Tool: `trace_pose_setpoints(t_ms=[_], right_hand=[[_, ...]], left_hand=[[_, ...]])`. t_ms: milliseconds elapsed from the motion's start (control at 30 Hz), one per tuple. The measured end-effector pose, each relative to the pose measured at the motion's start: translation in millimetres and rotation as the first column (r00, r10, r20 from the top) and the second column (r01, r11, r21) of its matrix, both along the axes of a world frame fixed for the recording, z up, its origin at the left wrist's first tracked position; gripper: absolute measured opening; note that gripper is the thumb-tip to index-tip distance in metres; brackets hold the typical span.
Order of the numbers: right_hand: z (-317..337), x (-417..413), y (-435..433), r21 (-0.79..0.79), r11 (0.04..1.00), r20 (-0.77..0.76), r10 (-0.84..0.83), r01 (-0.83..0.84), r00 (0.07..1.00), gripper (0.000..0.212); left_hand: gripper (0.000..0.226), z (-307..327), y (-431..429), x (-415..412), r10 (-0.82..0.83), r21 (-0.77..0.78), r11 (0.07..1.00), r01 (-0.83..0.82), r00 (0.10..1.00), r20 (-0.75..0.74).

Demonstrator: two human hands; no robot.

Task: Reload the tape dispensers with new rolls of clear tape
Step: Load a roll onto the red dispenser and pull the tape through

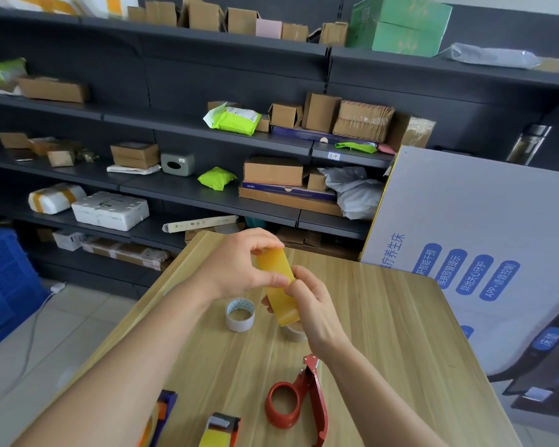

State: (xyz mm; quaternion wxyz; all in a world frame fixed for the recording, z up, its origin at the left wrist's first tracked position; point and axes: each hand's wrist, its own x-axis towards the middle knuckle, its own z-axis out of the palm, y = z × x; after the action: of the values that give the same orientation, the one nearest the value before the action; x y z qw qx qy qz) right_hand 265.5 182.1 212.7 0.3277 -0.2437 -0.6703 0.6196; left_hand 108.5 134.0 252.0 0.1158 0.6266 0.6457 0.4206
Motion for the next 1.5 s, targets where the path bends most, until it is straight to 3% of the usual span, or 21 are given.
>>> trace_pose_setpoints(t_ms=[367, 533, 767, 1000, 1333, 1500], right_hand=[[-17.3, -6.3, 7.0, 0.065, 0.997, 0.076, -0.050, 0.045, 0.996, 0.025], [-21.0, -7.5, 13.2, 0.076, 0.995, 0.094, -0.068, 0.061, 0.993, 0.021], [-15.2, -5.8, 21.5, 0.098, 0.991, 0.046, -0.091, 0.086, 0.995, 0.016], [-13.6, -6.1, 27.6, 0.099, 0.989, 0.000, -0.107, 0.106, 0.994, 0.019], [-23.7, -6.3, 26.5, 0.218, 0.969, 0.066, -0.135, 0.118, 0.989, 0.038], [-26.0, -2.5, 19.8, 0.243, 0.962, 0.093, -0.151, 0.125, 0.984, 0.032]], left_hand=[[0.055, -0.3, 5.5, -3.3, 0.025, -0.073, 0.997, -0.028, 0.999, -0.042], [0.052, -5.1, 7.7, 1.4, 0.008, -0.106, 0.994, -0.004, 0.999, 0.040], [0.088, -9.4, 11.8, -2.4, 0.186, -0.208, 0.961, -0.180, 0.983, 0.011], [0.073, -6.4, 11.6, 5.7, 0.268, -0.066, 0.961, -0.269, 0.963, -0.026], [0.070, -2.3, 11.0, 5.6, 0.275, -0.205, 0.943, -0.264, 0.961, 0.028], [0.064, -12.5, 10.6, 4.5, 0.257, -0.254, 0.939, -0.232, 0.964, 0.070]])
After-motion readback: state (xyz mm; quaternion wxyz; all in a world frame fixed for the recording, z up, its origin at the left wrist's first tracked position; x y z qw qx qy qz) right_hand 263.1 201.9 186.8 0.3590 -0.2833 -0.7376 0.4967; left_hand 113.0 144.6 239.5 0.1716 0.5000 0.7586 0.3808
